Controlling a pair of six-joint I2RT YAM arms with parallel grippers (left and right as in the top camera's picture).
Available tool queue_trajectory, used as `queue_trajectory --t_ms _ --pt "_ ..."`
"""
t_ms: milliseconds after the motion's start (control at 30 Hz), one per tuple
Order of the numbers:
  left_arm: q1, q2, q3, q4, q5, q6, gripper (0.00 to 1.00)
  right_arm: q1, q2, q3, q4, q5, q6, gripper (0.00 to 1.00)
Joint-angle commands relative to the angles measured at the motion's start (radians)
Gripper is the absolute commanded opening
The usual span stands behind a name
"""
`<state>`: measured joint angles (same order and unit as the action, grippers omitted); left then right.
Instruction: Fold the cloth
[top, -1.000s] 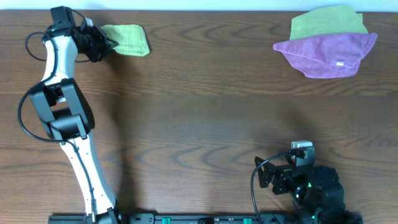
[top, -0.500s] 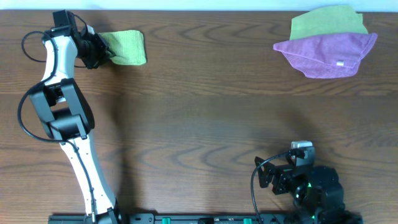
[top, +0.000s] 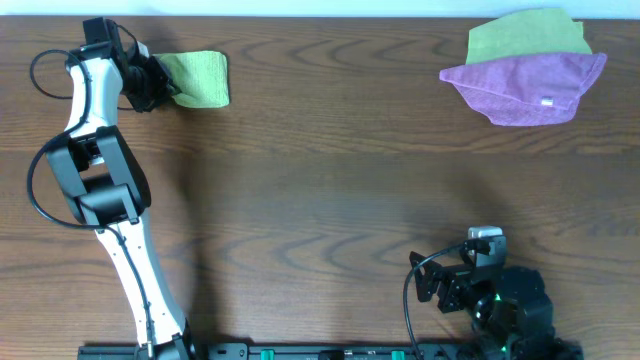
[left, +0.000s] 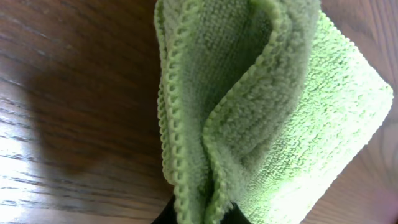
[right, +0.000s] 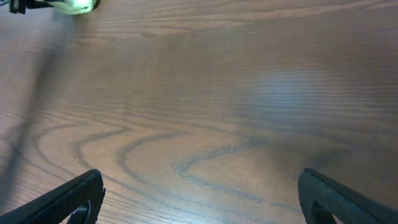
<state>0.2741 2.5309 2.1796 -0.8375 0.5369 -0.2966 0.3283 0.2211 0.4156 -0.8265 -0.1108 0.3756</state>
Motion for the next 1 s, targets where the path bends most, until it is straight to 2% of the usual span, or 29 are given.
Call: queue_trajectory --t_ms 0,67,133,200,267,367,400,733,967 --pt "0.009 -0.008 0.031 -0.012 -0.024 0.056 0.16 -0.008 -0.005 -0.001 -0.001 0.010 0.013 0.99" --pt "0.009 -0.008 0.038 -0.024 -0.024 0.067 0.25 -0.008 -0.005 -0.001 -0.001 0.010 0.013 0.99" --pt "0.009 -0.008 0.045 -0.034 -0.024 0.081 0.44 -0.008 -0.005 -0.001 -0.001 0.010 0.013 0.99" --pt "0.009 -0.008 0.059 -0.054 -0.031 0.092 0.51 -0.008 -0.005 -0.001 -0.001 0.010 0.013 0.99" --pt "0.010 -0.008 0.077 -0.080 -0.060 0.094 0.66 -0.008 -0.005 -0.001 -0.001 0.010 0.013 0.99" --pt "0.010 -0.008 0.128 -0.137 -0.087 0.145 0.80 -0.008 -0.005 -0.001 -0.001 0.010 0.013 0.99" --pt "0.009 -0.008 0.153 -0.164 -0.109 0.148 0.94 -0.008 -0.005 -0.001 -0.001 0.010 0.013 0.99" --pt "0.000 -0.008 0.354 -0.349 -0.129 0.151 0.96 -0.008 -0.005 -0.001 -0.001 0.010 0.013 0.99" --pt "-0.054 -0.009 0.517 -0.489 -0.145 0.196 0.96 -0.008 -0.005 -0.001 -0.001 0.010 0.013 0.99"
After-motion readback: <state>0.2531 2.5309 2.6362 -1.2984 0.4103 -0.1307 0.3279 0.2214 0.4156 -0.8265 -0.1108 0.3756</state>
